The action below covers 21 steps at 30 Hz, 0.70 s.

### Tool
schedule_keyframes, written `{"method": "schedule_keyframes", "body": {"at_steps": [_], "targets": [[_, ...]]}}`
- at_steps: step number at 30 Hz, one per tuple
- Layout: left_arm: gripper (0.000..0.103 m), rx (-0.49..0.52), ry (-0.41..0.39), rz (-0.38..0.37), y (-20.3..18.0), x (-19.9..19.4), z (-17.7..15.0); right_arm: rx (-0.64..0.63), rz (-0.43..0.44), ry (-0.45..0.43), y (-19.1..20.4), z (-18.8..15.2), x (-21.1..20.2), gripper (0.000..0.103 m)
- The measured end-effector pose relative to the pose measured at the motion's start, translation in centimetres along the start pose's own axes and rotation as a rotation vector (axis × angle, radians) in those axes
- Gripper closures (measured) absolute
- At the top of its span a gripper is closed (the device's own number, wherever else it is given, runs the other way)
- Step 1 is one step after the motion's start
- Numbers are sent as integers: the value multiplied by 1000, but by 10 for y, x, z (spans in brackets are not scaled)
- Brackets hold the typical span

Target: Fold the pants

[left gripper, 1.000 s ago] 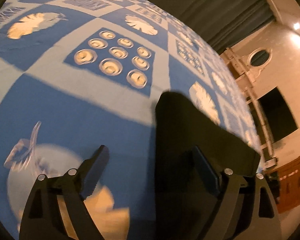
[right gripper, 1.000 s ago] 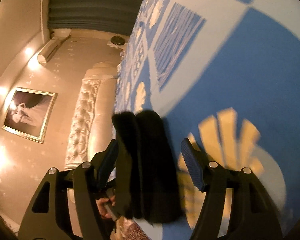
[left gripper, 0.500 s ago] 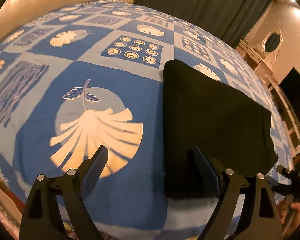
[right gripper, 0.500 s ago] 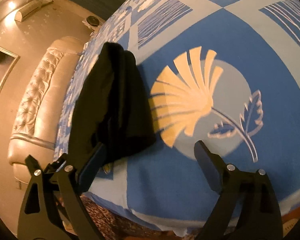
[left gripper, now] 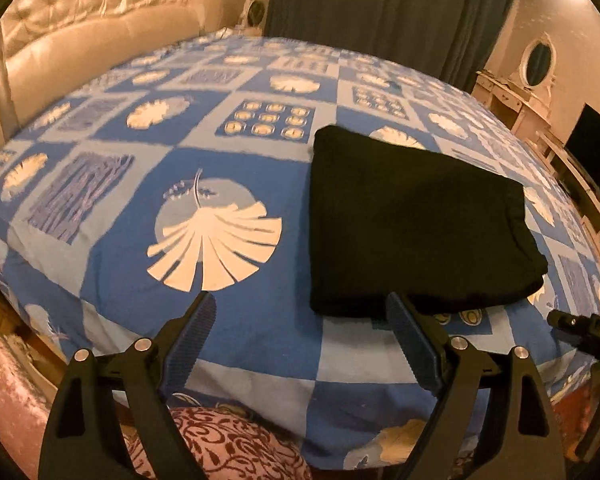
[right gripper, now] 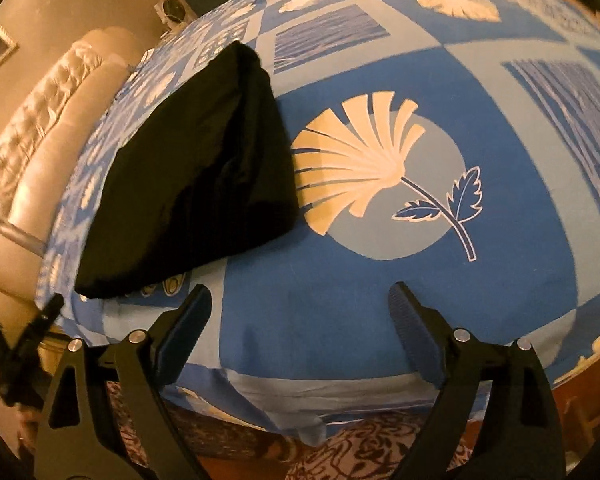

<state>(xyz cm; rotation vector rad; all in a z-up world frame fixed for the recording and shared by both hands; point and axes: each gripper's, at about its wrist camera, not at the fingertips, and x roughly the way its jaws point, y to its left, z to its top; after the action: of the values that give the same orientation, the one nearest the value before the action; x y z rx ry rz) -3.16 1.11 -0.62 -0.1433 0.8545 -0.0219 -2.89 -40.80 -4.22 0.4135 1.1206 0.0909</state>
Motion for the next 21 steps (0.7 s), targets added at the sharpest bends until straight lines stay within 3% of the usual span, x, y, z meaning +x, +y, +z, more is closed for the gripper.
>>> {"method": "schedule_keyframes", "body": {"at_steps": [8, 21], "targets": [[17, 41, 7, -7, -19, 1, -7, -140, -57, -80, 35, -2, -8, 13], [17, 32, 21, -15, -25, 7, -11, -171, -66, -81, 53, -7, 4, 13]]}}
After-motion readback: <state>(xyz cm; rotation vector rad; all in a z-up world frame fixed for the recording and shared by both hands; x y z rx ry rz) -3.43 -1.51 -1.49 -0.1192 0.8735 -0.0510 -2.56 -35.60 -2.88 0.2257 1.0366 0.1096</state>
